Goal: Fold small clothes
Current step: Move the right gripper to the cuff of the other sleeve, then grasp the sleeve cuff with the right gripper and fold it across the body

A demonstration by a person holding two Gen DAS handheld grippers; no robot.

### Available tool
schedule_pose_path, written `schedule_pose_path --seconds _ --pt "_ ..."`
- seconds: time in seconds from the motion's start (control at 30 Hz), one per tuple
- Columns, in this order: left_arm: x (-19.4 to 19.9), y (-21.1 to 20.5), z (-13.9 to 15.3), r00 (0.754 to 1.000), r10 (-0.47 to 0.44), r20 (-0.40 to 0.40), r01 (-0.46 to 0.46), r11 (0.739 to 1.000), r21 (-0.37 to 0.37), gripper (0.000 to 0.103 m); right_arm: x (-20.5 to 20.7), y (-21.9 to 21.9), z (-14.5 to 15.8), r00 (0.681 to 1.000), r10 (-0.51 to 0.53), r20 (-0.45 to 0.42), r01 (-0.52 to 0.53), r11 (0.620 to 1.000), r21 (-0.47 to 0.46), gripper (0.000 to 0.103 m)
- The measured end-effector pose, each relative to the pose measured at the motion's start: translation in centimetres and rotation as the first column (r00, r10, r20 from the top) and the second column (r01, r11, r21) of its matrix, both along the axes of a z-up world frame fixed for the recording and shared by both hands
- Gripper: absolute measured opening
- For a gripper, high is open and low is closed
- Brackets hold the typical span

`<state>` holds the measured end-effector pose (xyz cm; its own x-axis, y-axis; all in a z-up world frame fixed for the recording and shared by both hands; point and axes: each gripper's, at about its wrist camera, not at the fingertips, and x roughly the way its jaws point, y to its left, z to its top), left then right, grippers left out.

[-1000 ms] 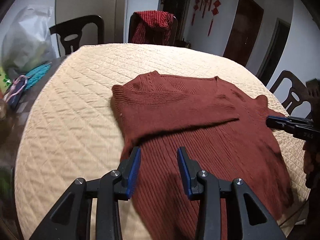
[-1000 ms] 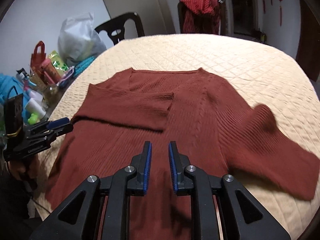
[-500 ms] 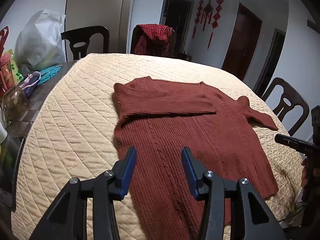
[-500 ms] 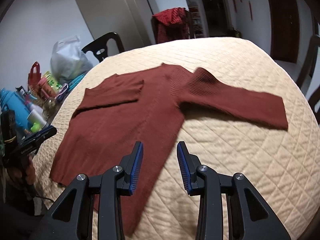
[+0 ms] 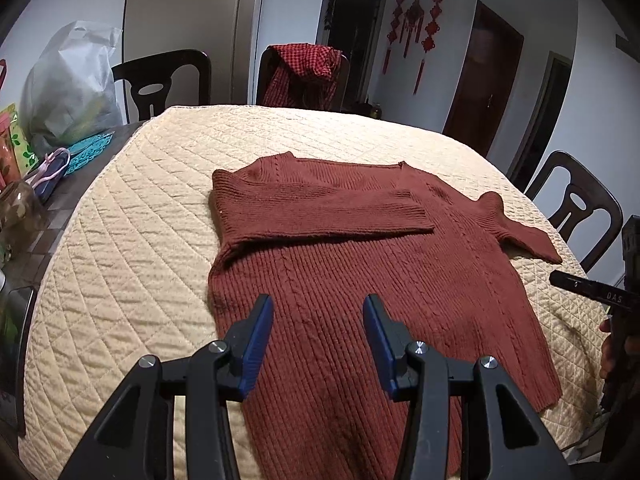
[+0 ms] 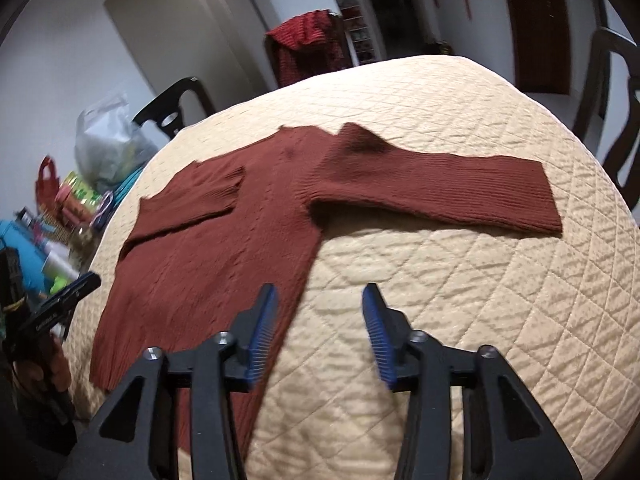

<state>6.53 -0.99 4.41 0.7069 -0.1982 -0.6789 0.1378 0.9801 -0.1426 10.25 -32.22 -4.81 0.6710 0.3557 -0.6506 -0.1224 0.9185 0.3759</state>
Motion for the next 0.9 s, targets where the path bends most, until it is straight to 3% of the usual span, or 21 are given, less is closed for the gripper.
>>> schedule_pose_path --seconds 0.2,0.4,0.5,0.6,0.67,0.73,0.77,0.8,0.9 --pt "1.8 -0.7 -0.4 1.0 -0.016 -0.008 0.016 1.0 0.014 0.049 2.1 -3.8 -1.3 0.99 -0.127 -0.065 0.132 0.988 0.083 0.046" --pt "3.1 -1.1 -1.5 0.999 -0.027 -0.033 0.028 1.0 0.01 0.049 4.0 -8.7 -2.5 0.951 -0.272 -0.148 0.299 0.93 0.213 0.046" --pt "3.5 -1.0 -2.2 0.998 -0.029 -0.052 0.029 1.0 0.007 0.049 4.3 -10.0 -2.5 0.921 -0.359 -0.151 0.383 0.902 0.196 0.046" --pt "3.8 -0.9 -2.9 0.997 -0.025 -0.073 0.025 1.0 0.001 0.049 4.7 -11.5 -2.8 0.904 -0.397 -0.162 0.427 0.864 0.267 0.045" --pt "4.0 -0.9 -3.3 0.996 -0.024 -0.085 0.024 1.0 -0.005 0.049 4.9 -12.0 -2.7 0.889 -0.427 -0.166 0.457 0.851 0.259 0.045" --pt "4.0 -0.9 -3.5 0.996 -0.027 -0.089 0.026 1.0 -0.007 0.049 5.1 -12.5 -2.8 0.879 -0.448 -0.162 0.476 0.841 0.257 0.036" --pt "4.0 -0.9 -3.5 0.996 -0.029 -0.088 0.028 1.0 -0.007 0.049 5.3 -12.6 -2.7 0.872 -0.462 -0.162 0.488 0.84 0.235 0.018" --pt "4.0 -0.9 -3.5 0.996 -0.031 -0.088 0.03 1.0 -0.01 0.05 5.5 -12.7 -2.7 0.87 -0.466 -0.163 0.493 0.84 0.226 0.007" --pt "4.0 -0.8 -3.5 0.996 -0.032 -0.089 0.031 0.999 -0.018 0.05 5.8 -12.2 -1.5 0.883 -0.451 -0.131 0.469 0.85 0.238 0.006"
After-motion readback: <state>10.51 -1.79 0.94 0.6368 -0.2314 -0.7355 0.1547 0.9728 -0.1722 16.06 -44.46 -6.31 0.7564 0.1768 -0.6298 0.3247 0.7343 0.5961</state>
